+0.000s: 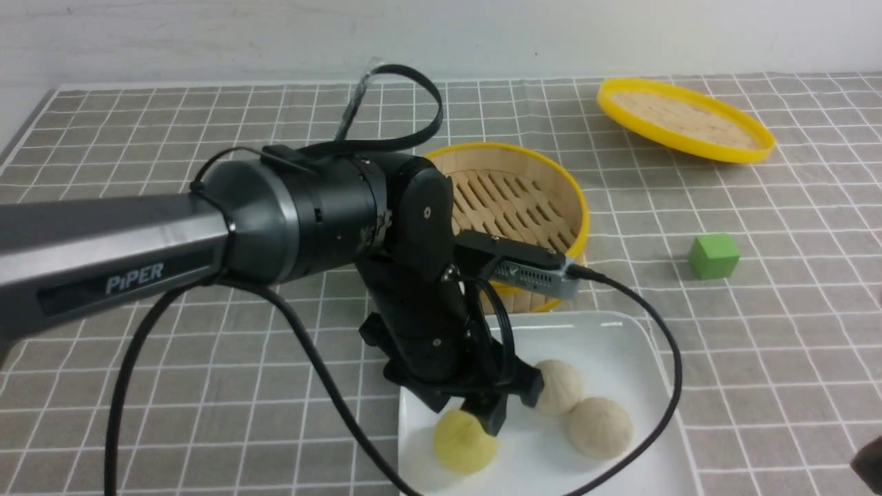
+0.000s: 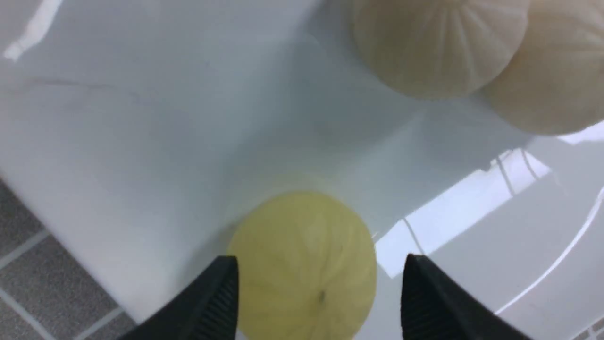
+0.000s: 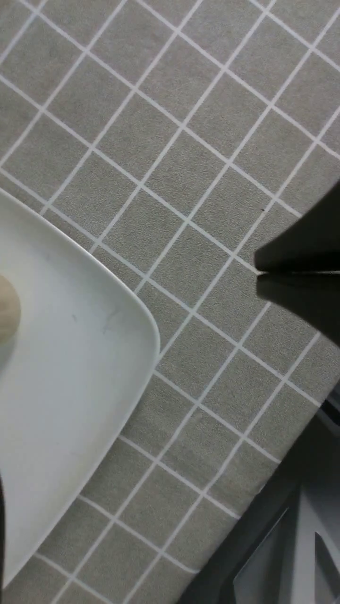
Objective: Put the steamed buns into the plate on the grey tablecloth.
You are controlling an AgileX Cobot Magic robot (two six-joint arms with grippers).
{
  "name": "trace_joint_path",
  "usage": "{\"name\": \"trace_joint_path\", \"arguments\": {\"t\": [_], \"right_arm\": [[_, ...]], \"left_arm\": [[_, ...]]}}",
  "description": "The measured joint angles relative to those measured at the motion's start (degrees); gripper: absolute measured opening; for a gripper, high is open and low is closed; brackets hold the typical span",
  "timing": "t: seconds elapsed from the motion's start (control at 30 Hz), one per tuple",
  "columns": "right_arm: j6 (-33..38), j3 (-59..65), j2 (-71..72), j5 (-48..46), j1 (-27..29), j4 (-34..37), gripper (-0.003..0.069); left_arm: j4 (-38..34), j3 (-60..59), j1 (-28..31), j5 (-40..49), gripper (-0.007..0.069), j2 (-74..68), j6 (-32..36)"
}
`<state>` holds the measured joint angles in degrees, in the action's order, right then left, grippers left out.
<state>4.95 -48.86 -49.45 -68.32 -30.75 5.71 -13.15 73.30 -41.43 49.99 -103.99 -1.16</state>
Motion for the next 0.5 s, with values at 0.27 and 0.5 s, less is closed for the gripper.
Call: {"name": "trace_joint_path", "arguments": {"t": [0.27,0.5], "right_arm": [[-6.2,1.9,22.0,3.4,0.0,-1.0,0.0032],[-7.4,16.9,36.6,25.6,0.0,-3.0,0.0028]], "left_arm": [[-0.3,0.0,0.0,-1.8,0.0520,0.0,0.0],[-0.4,0.0,0.0,-1.8,0.0491,0.0,0.0]]}}
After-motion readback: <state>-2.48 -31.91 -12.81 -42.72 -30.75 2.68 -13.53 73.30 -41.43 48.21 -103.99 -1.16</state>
